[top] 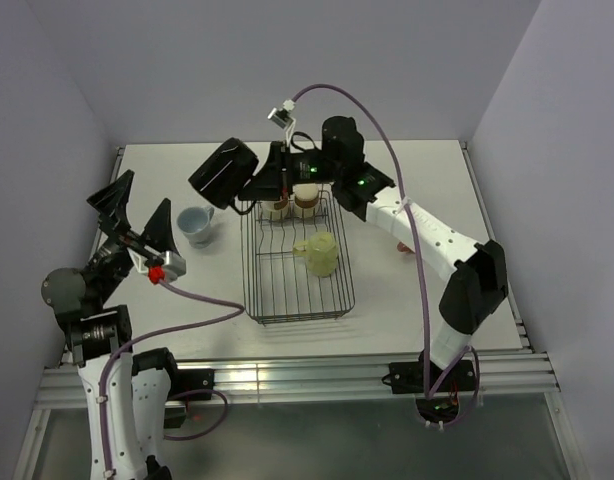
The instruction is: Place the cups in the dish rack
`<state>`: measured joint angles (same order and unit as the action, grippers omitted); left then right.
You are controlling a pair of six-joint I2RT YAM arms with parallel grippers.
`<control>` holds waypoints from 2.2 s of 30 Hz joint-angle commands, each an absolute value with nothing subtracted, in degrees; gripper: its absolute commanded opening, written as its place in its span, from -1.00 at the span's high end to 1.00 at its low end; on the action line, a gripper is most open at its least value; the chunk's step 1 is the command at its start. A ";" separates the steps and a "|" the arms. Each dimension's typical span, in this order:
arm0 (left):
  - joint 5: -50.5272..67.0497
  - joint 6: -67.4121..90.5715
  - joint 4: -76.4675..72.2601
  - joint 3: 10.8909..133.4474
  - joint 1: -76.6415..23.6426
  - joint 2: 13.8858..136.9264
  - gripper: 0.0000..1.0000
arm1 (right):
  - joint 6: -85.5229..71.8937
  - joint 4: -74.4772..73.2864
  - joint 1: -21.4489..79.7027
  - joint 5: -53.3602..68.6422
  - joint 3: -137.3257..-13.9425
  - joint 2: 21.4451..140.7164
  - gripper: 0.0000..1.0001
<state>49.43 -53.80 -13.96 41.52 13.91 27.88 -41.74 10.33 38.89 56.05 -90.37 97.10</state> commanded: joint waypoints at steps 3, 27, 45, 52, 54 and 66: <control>36.33 -43.10 -3.01 49.54 13.80 33.39 -0.99 | -18.48 -3.30 34.90 52.04 -88.78 88.95 1.00; 32.87 5.62 33.31 78.05 14.15 61.26 -0.99 | 16.96 -19.16 42.36 28.57 -72.25 83.58 1.00; 34.28 4.92 29.01 75.06 13.18 59.33 -0.99 | 13.63 -13.54 44.30 18.38 -72.07 92.02 1.00; 34.63 5.10 27.78 74.09 13.18 59.85 -0.99 | 12.65 -10.81 45.70 15.82 -69.96 92.46 1.00; 34.72 5.27 27.42 73.92 13.18 59.77 -0.99 | 12.83 -10.02 46.14 14.77 -69.08 92.55 1.00; 34.19 5.19 26.28 72.42 13.27 58.71 -0.99 | 13.10 -6.51 46.41 11.25 -66.27 93.25 1.00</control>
